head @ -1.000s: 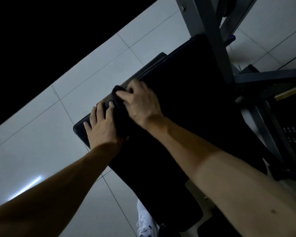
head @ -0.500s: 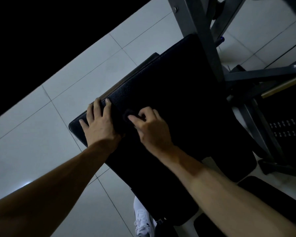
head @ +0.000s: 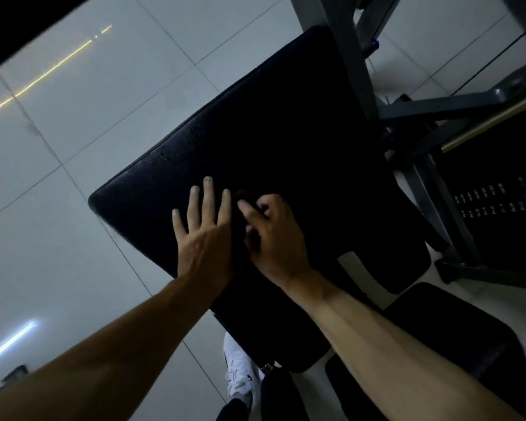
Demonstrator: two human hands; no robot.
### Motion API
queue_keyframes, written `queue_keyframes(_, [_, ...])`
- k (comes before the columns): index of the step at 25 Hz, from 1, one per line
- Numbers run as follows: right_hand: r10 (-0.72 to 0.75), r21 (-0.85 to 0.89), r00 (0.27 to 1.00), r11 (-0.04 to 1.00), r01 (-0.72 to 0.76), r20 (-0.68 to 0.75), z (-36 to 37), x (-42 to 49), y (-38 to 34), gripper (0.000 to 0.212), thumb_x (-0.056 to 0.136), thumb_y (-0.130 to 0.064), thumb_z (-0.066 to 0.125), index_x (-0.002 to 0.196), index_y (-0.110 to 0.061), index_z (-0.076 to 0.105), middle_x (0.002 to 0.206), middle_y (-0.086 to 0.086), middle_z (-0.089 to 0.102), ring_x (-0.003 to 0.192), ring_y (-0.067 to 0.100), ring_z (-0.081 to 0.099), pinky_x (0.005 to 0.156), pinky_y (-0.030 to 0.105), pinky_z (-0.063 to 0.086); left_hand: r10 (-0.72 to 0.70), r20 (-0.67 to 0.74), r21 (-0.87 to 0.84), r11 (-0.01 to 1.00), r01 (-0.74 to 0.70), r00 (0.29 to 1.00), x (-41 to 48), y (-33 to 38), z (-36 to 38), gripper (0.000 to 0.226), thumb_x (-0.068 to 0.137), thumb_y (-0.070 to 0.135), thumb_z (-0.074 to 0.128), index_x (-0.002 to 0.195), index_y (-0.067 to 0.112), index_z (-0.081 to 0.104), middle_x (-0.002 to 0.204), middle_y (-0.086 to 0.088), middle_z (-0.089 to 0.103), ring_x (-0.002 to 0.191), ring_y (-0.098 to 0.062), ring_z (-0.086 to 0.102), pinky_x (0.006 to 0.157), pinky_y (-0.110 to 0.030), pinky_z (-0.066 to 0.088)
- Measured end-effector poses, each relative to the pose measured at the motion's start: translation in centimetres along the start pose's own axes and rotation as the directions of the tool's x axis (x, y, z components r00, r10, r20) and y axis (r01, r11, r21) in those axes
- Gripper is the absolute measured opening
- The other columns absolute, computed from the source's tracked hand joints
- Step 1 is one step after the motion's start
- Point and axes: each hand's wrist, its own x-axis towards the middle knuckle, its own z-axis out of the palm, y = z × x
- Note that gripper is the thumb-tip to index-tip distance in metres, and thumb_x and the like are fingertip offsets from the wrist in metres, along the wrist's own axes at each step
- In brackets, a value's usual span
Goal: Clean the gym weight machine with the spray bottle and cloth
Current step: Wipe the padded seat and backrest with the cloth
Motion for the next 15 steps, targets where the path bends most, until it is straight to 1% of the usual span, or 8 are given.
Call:
queue_keyframes(2, [-0.052, 0.004, 0.998, 0.999, 0.052, 0.036, -2.0, 1.0, 3.5, 0.043, 0.094, -0.024, 0.058, 0.137, -0.022, 0.064, 0.118, 0.010, 0.055, 0.102, 0.030, 0.058, 0.084, 0.037, 0.052, -0.015, 0.044, 0.037, 0.999, 0.014, 0.999, 0.2, 0.0, 0.2, 0.126, 0.071, 0.052, 0.086, 0.162, 0.016, 0.006, 0.168, -0.015, -0.017, 0.154, -0.038, -0.013, 0.121, -0.068, 0.007])
queue_keyframes(4, [0.122, 0.030, 0.989, 0.992, -0.120, -0.088, -4.8, 2.8, 7.7, 0.038, 0.097, -0.016, 0.060, 0.134, -0.020, 0.067, 0.117, 0.010, 0.056, 0.103, 0.031, 0.059, 0.090, 0.030, 0.047, -0.021, 0.074, 0.055, 0.998, 0.017, 0.997, 0.2, 0.0, 0.3, 0.138, 0.060, 0.051, 0.093, 0.161, 0.015, 0.007, 0.168, -0.017, -0.017, 0.154, -0.041, -0.013, 0.118, -0.069, 0.007])
queue_keyframes(7, [0.520, 0.226, 0.813, 0.852, -0.472, -0.262, -6.9, 4.6, 12.1, 0.040, 0.100, -0.008, 0.060, 0.139, -0.016, 0.064, 0.126, 0.016, 0.052, 0.117, 0.034, 0.054, 0.099, 0.008, 0.029, -0.023, 0.093, 0.033, 0.999, 0.020, 0.995, 0.2, 0.2, 0.3, 0.138, 0.061, 0.046, 0.094, 0.161, 0.014, 0.006, 0.167, -0.016, -0.020, 0.154, -0.041, -0.015, 0.118, -0.072, 0.009])
queue_keyframes(9, [0.595, 0.258, 0.754, 0.802, -0.538, -0.277, -5.0, 3.4, 9.5, 0.032, 0.103, -0.014, 0.058, 0.134, -0.012, 0.066, 0.117, 0.012, 0.053, 0.109, 0.035, 0.057, 0.096, 0.012, 0.036, -0.031, 0.105, 0.021, 0.999, 0.029, 0.994, 0.2, 0.6, 0.1, 0.134, 0.065, 0.047, 0.091, 0.162, 0.013, 0.004, 0.166, -0.016, -0.023, 0.153, -0.040, -0.018, 0.119, -0.071, 0.008])
queue_keyframes(10, [0.565, 0.250, 0.785, 0.823, -0.511, -0.255, -3.7, 2.0, 6.9, 0.029, 0.104, -0.019, 0.057, 0.129, -0.010, 0.068, 0.111, 0.010, 0.054, 0.103, 0.035, 0.058, 0.094, 0.019, 0.043, -0.043, 0.107, 0.019, 0.999, 0.041, 0.993, 0.2, 0.9, 0.0, 0.132, 0.068, 0.050, 0.088, 0.162, 0.013, 0.003, 0.166, -0.016, -0.024, 0.153, -0.040, -0.018, 0.119, -0.071, 0.007])
queue_keyframes(11, [0.471, 0.208, 0.856, 0.878, -0.431, -0.216, -2.4, 0.1, 4.3, 0.028, 0.104, -0.021, 0.057, 0.128, -0.012, 0.067, 0.110, 0.010, 0.055, 0.101, 0.035, 0.059, 0.093, 0.029, 0.049, -0.057, 0.106, 0.021, 0.998, 0.055, 0.993, 0.2, 1.0, 0.1, 0.129, 0.071, 0.052, 0.085, 0.162, 0.013, 0.003, 0.166, -0.017, -0.024, 0.153, -0.040, -0.018, 0.119, -0.070, 0.006])
queue_keyframes(13, [0.185, 0.074, 0.981, 0.981, -0.180, -0.066, -0.7, -4.1, 0.6, 0.041, 0.095, -0.018, 0.067, 0.135, -0.025, 0.058, 0.119, 0.013, 0.057, 0.106, 0.035, 0.059, 0.085, 0.040, 0.055, -0.077, 0.089, 0.033, 0.997, 0.075, 0.993, 0.2, 1.3, 0.2, 0.121, 0.078, 0.052, 0.081, 0.161, 0.013, 0.003, 0.166, -0.017, -0.023, 0.153, -0.040, -0.017, 0.119, -0.071, 0.008])
queue_keyframes(15, [-0.004, 0.006, 0.999, 1.000, 0.004, 0.044, -1.5, -5.2, 3.0, 0.056, 0.085, -0.012, 0.072, 0.135, -0.029, 0.057, 0.125, 0.011, 0.053, 0.106, 0.037, 0.060, 0.080, 0.040, 0.056, -0.069, 0.079, 0.032, 0.997, 0.066, 0.995, 0.3, 1.3, 0.3, 0.120, 0.079, 0.049, 0.081, 0.161, 0.013, 0.002, 0.166, -0.016, -0.022, 0.153, -0.040, -0.017, 0.119, -0.071, 0.009])
